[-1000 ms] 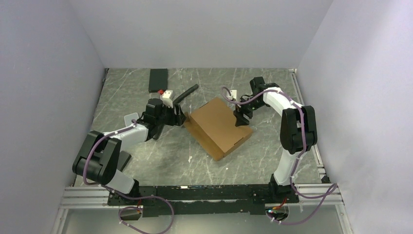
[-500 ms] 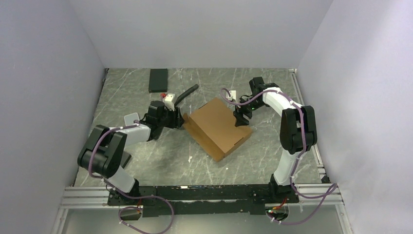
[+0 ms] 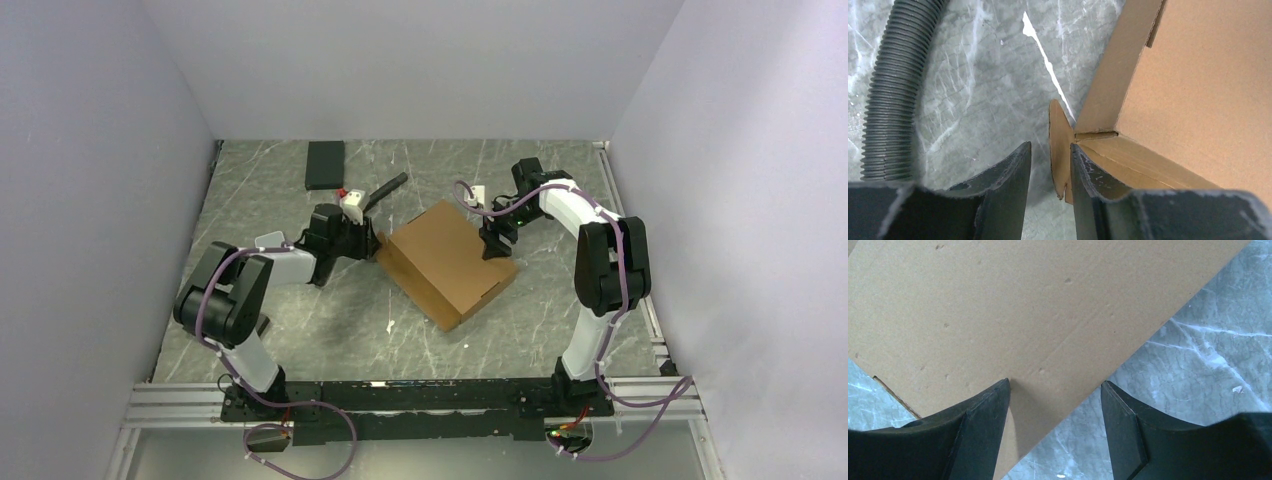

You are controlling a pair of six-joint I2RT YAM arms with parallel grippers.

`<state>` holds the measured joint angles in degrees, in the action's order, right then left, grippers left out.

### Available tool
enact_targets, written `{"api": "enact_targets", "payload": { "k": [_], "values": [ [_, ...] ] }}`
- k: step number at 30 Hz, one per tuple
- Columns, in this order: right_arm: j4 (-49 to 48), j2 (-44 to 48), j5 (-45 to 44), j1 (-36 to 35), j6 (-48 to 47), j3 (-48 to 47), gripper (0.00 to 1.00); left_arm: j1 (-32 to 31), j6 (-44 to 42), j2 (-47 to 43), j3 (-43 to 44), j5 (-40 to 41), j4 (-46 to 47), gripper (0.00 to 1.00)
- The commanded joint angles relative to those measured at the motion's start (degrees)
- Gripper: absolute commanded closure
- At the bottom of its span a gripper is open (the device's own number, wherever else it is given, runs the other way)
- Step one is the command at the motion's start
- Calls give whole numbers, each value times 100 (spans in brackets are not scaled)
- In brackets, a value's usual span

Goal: Fold the paper box

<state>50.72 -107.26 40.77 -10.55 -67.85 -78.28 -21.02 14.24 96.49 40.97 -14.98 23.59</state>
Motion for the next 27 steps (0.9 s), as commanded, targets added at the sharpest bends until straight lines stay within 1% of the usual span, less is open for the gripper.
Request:
{"api": "enact_targets", "payload": {
  "k": [1,3,4,5,6,12,17,22,27],
  "values": [
    [-36,-251,-201,-92,-290,95,32,19,-104,81,225,-82,394,63],
    [-36,-260,-206,-88,-281,85,32,19,-119,133,244,-171,436,72],
    [-42,-262,-210,-88,-274,78,32,19,-129,148,238,-212,457,82],
    [-44,-272,-218,-88,-259,72,32,19,-129,146,218,-242,472,94],
    [-42,-277,-225,-88,-260,68,32,19,-131,132,175,-289,504,100],
    [-48,-273,-206,-88,-215,33,31,12,-139,-270,-387,-553,936,100],
    [-47,-181,-63,-88,-39,-46,26,-26,12,-624,-832,-626,1153,100],
    [-78,21,35,-88,549,-245,17,-269,21,-1013,-1136,-292,1108,100],
    [-191,536,78,-101,1025,-363,12,-699,63,-1548,-1381,423,821,100]
  ]
}}
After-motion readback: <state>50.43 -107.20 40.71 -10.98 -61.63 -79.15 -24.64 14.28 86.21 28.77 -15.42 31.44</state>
